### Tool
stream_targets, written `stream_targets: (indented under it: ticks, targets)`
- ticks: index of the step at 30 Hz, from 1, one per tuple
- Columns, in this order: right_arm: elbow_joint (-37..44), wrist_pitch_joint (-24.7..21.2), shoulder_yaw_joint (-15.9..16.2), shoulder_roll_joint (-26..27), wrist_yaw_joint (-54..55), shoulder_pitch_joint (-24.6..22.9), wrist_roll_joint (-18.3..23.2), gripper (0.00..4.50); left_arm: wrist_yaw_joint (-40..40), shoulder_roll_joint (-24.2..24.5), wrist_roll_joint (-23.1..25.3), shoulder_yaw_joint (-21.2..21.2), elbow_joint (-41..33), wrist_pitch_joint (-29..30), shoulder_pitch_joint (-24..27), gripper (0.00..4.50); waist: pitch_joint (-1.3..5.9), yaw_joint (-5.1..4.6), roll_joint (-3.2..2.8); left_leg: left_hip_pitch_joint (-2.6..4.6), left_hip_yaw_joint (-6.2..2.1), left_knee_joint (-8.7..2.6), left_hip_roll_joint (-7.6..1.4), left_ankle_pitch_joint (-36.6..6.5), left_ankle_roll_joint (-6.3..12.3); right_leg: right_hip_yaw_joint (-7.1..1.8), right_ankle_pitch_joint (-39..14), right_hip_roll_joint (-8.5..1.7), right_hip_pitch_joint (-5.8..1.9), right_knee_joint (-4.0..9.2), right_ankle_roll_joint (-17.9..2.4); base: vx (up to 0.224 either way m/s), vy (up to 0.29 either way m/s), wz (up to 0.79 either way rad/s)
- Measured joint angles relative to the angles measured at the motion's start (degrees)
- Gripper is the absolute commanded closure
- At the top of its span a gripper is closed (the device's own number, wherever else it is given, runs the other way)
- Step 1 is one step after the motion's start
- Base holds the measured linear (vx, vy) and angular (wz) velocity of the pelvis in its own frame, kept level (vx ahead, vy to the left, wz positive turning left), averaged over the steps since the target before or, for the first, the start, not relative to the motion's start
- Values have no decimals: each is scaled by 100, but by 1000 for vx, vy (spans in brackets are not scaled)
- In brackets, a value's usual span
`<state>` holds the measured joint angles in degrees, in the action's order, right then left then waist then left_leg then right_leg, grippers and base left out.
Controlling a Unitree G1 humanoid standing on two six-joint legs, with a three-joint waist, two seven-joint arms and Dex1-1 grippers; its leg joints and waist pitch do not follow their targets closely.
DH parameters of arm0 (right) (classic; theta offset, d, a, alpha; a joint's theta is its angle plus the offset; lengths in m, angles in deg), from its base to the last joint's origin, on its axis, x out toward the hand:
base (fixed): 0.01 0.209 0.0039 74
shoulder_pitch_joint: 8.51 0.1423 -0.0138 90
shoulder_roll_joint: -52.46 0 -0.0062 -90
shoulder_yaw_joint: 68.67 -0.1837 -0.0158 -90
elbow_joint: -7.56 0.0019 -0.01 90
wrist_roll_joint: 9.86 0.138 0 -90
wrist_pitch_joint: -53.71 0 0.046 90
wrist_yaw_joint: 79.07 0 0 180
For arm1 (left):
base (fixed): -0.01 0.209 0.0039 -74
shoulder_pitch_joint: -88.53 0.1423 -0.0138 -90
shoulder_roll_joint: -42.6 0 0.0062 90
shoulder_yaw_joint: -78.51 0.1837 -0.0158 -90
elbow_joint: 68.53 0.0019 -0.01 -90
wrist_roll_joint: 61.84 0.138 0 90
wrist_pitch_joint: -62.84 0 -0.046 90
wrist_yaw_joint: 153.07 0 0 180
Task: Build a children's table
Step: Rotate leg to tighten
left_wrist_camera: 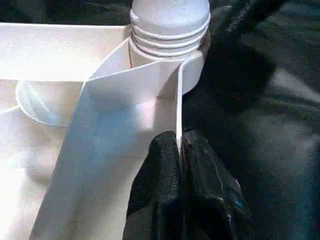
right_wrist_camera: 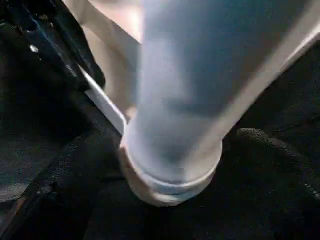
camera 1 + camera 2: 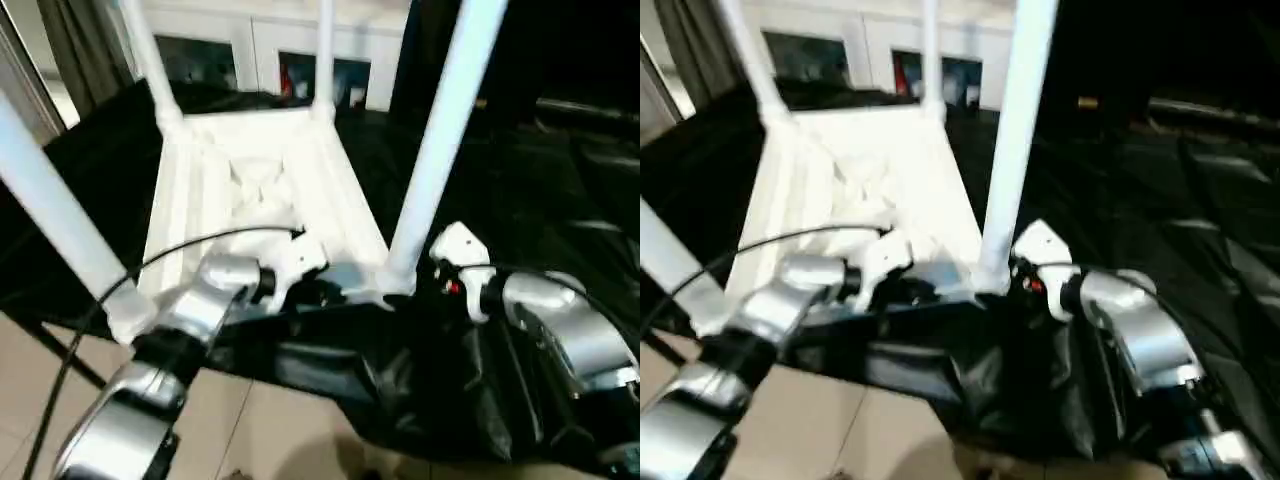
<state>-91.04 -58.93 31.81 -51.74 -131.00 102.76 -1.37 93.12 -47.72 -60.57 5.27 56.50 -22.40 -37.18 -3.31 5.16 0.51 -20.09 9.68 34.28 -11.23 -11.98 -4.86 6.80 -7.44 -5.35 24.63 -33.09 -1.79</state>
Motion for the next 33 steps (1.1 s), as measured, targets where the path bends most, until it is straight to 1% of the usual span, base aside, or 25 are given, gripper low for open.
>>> stream_targets:
  ticks: [3, 6, 9, 12, 13, 16, 19, 21, 24, 28, 33]
  targets:
    - [200, -78, 15, -66, -129, -64, 49, 23, 97, 39, -12, 3, -118, 37, 60, 450, 0, 22, 0, -3, 1, 1, -8, 1, 1, -1, -1, 0, 3, 0, 1, 0, 0, 0]
    - [299, -178, 14, -99, -193, -103, 92, 23, 137, 96, -45, 2, -263, 101, 136, 450, 0, 12, 0, -5, 3, 0, -8, 1, 3, -3, -3, 0, 4, 1, 4, 0, 0, 0]
    - [305, -205, 13, -98, -213, -103, 114, 56, 193, 100, -52, 1, -284, 115, 146, 450, 0, 18, 0, -5, 3, 0, -9, 2, 2, -1, -4, 0, 4, 0, 5, 0, 0, 0]
    - [303, -205, 12, -98, -213, -103, 117, 66, 206, 100, -52, 1, -284, 118, 146, 450, 0, 17, 0, -5, 4, 2, -9, 1, 1, -2, -3, 0, 4, 0, 5, 0, 0, 0]
    - [303, -205, 10, -96, -212, -103, 121, 98, 214, 100, -52, 1, -284, 118, 147, 450, 0, 17, 0, -5, 4, 2, -9, 1, 1, -1, -3, 0, 4, 0, 5, 0, 0, 0]
    - [302, -205, 9, -86, -208, -103, 141, 108, 216, 100, -52, 1, -285, 121, 147, 450, 0, 17, 0, -5, 4, 1, -9, 1, 2, -1, -3, 0, 4, -1, 5, 0, 0, 0]
    - [302, -205, 8, -29, -189, -103, 189, 147, 216, 108, -52, 1, -353, 156, 176, 450, 0, 16, 0, -6, 3, 1, -10, 2, 3, -1, -4, 0, 4, 0, 5, 0, 0, 0]
    - [302, -205, 6, 1, -164, -105, 190, 151, 222, 122, -52, 2, -414, 173, 211, 450, 0, 17, 0, -8, 3, 1, -10, 2, 2, -1, -4, 0, 5, 0, 5, 0, 0, 0]
    - [302, -205, 5, 26, -147, -113, 193, 182, 224, 134, -52, 2, -426, 199, 217, 450, 0, 15, 0, -8, 4, 2, -10, 2, 3, -1, -3, 0, 5, -1, 5, 0, 0, 0]
    - [303, -190, 2, 67, -88, -137, 192, 195, 223, 144, -48, 1, -426, 230, 221, 450, 0, -1, 0, -6, 4, 4, -10, 2, 3, -1, -3, 0, 5, -3, 5, 0, 0, 0]
    - [287, -154, -24, 163, 68, -194, 190, 199, 172, 151, -34, 1, -425, 238, 232, 450, 0, -6, 0, -4, 4, 6, -11, 2, 2, -2, -3, 1, 5, -4, 4, 0, 0, 0]
